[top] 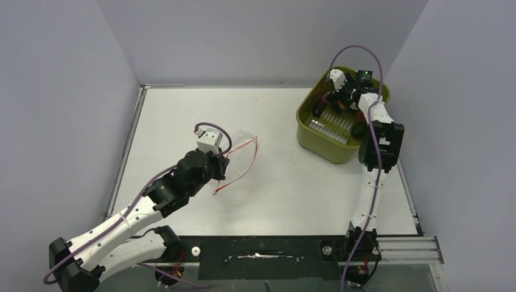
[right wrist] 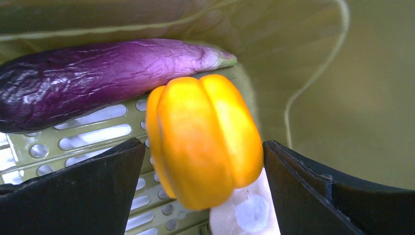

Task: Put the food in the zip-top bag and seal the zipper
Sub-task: Pick up the fake vegetable from the bin.

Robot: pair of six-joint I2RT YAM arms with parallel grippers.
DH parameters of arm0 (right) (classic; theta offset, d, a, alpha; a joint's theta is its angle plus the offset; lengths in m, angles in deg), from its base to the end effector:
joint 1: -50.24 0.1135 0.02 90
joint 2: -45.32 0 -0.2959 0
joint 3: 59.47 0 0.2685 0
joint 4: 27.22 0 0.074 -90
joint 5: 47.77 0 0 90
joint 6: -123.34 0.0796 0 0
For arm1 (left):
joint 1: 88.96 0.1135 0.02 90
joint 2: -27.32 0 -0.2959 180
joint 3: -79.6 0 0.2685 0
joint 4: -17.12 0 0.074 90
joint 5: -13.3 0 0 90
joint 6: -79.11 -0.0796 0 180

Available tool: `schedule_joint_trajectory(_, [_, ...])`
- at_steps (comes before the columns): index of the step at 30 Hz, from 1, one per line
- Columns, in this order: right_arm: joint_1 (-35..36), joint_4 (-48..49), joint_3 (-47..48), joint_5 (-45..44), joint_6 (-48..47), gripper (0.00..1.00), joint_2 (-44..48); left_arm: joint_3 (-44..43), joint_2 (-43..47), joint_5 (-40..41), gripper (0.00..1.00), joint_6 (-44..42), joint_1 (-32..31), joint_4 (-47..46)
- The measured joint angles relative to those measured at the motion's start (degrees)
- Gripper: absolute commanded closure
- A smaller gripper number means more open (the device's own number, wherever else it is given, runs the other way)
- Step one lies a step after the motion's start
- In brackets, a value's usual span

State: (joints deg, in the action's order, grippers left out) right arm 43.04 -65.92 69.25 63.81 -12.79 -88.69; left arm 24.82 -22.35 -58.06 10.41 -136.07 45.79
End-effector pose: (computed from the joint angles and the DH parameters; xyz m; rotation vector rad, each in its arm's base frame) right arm 0.5984 -0.0461 0.1988 -0.9280 2.0753 -0.0458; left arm 0.1771 -0.1533 0.3033 0.2344 1.9740 -0.4594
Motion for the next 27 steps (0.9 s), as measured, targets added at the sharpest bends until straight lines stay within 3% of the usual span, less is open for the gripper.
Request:
schedule_joint_trajectory(6, [-0.66,-2.36,2.58,3.10,-2.14,0.20,-2.38,-0.66,-0.11,0.00,1.00,0.17,0.00,0.00])
schedule_joint_trajectory(11, [-0.79,-4.48,3.23,5.16,-3.17,0.43,-2.43,-0.66,-1.05,0.00,1.00,0.37,0.00,0.00])
schedule_joint_trajectory(20, [-1.14,-2.12,1.36,5.95,-0.98,0.47,-1.66,-0.66,-1.25,-0.02,1.00,0.94,0.00,-0.07])
schedule_joint_trajectory(27, [-1.11,3.56,-9.84,4.83,3.65,0.48,4.83,1.36,-0.90,0.39,1.00,1.07,0.00,-1.44])
